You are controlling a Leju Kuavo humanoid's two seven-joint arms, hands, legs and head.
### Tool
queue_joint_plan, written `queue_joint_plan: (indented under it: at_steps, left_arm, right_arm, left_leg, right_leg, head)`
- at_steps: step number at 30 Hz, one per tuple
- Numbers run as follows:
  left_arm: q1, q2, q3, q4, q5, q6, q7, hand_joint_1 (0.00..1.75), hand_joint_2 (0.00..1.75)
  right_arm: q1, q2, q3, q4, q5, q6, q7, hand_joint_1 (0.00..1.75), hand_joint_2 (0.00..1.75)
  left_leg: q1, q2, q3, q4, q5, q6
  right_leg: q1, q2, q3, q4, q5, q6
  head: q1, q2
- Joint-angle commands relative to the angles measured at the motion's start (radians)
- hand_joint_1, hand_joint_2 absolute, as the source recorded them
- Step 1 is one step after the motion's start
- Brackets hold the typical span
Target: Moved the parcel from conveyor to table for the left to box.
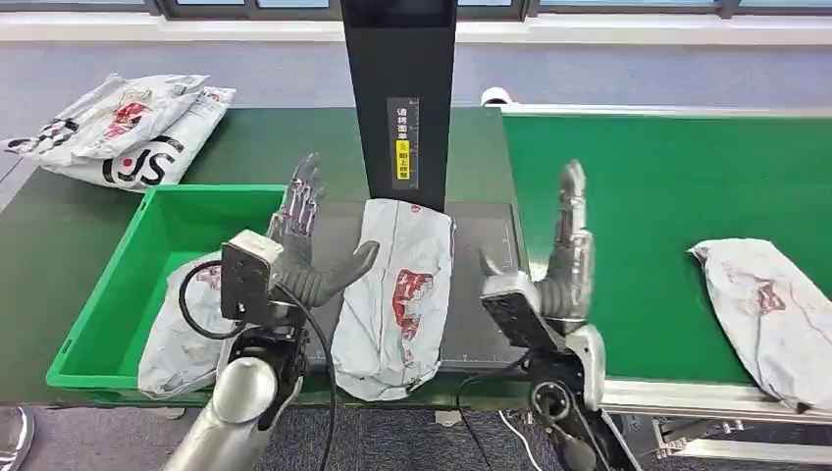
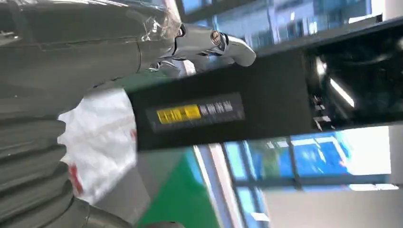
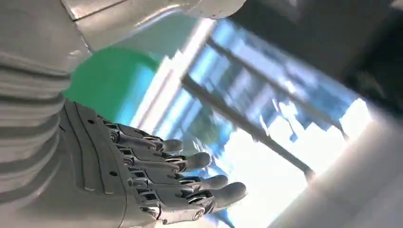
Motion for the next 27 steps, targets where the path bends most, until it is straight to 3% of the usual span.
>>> queue_joint_plan:
  at_steps: [1,4,9,18,27]
  left_arm:
    - [-0.160,-0.017,-0.094,0.399,-0.277,-0.153,0.140,0.00,1.75]
    - [-0.219,-0.071,-0.118,0.572,-0.279,-0.132,0.095,0.00,1.75]
    - [-0.258,-0.090,-0.165,0.678,-0.306,-0.115,0.094,0.00,1.75]
    - [-0.298,-0.112,-0.197,0.777,-0.332,-0.129,0.095,0.00,1.75]
    - [-0.378,-0.201,-0.233,1.017,-0.347,-0.126,0.076,0.00,1.75]
  right_arm:
    - [0.079,0.039,-0.282,-0.217,-0.006,-0.034,-0.107,0.00,1.75]
    - [0.071,0.045,-0.315,-0.202,-0.016,-0.034,-0.132,0.00,1.75]
    - [0.069,0.079,-0.377,-0.183,-0.005,-0.034,-0.152,0.00,1.75]
    - [0.072,0.075,-0.371,-0.155,-0.027,-0.034,-0.175,0.00,1.75]
    - [0.021,0.101,-0.347,-0.121,-0.020,-0.034,-0.165,0.00,1.75]
  left_leg:
    - [-0.001,-0.005,0.001,-0.001,0.001,0.000]
    - [-0.001,-0.007,0.001,-0.001,0.002,0.001]
    - [0.000,-0.002,0.002,-0.001,0.001,0.002]
    - [-0.001,0.002,0.004,-0.001,0.000,0.002]
    - [-0.001,0.002,0.002,0.000,0.001,0.002]
  right_leg:
    - [-0.001,-0.006,0.003,-0.001,-0.002,0.000]
    - [-0.001,-0.008,0.003,-0.001,-0.001,0.001]
    - [-0.001,-0.004,0.003,-0.003,0.001,0.002]
    - [-0.002,0.000,0.003,-0.002,0.002,0.002]
    - [-0.002,0.001,0.002,-0.002,0.002,0.002]
  head:
    - [0.000,0.000]
    - [0.000,0.000]
    - [0.000,0.000]
    - [0.000,0.000]
    - [0.000,0.000]
